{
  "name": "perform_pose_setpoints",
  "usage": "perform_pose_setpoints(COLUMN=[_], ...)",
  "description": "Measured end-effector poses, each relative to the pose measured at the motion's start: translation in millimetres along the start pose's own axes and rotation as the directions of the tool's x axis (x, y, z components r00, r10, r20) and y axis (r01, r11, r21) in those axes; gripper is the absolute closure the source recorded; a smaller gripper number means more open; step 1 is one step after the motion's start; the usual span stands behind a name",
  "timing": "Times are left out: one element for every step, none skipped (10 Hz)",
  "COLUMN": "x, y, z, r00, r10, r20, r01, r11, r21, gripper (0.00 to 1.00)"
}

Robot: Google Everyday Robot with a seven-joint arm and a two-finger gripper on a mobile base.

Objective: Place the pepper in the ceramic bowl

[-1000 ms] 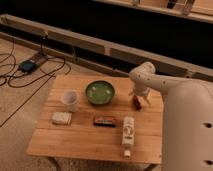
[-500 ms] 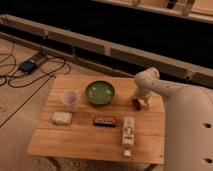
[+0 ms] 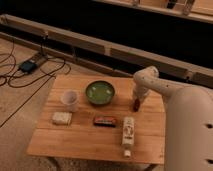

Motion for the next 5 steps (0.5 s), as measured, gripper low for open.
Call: perform_pose_setpoints(x=[-1, -1, 0, -1, -2], y=[-6, -12, -21, -34, -43], z=[-6, -15, -29, -48, -62], r00=[1.000, 1.000, 1.000, 0.999, 0.998], r10=[-0.006, -0.010, -0.018, -0.032, -0.042], r20=[0.000, -0.008, -0.022, -0.042, -0.056], r01=[0.006, 0.010, 0.018, 0.031, 0.041], r11=[1.000, 1.000, 1.000, 0.999, 0.999], r21=[-0.001, -0.004, -0.006, -0.012, -0.019], gripper=[0.98, 1.00, 1.00, 1.00, 1.00])
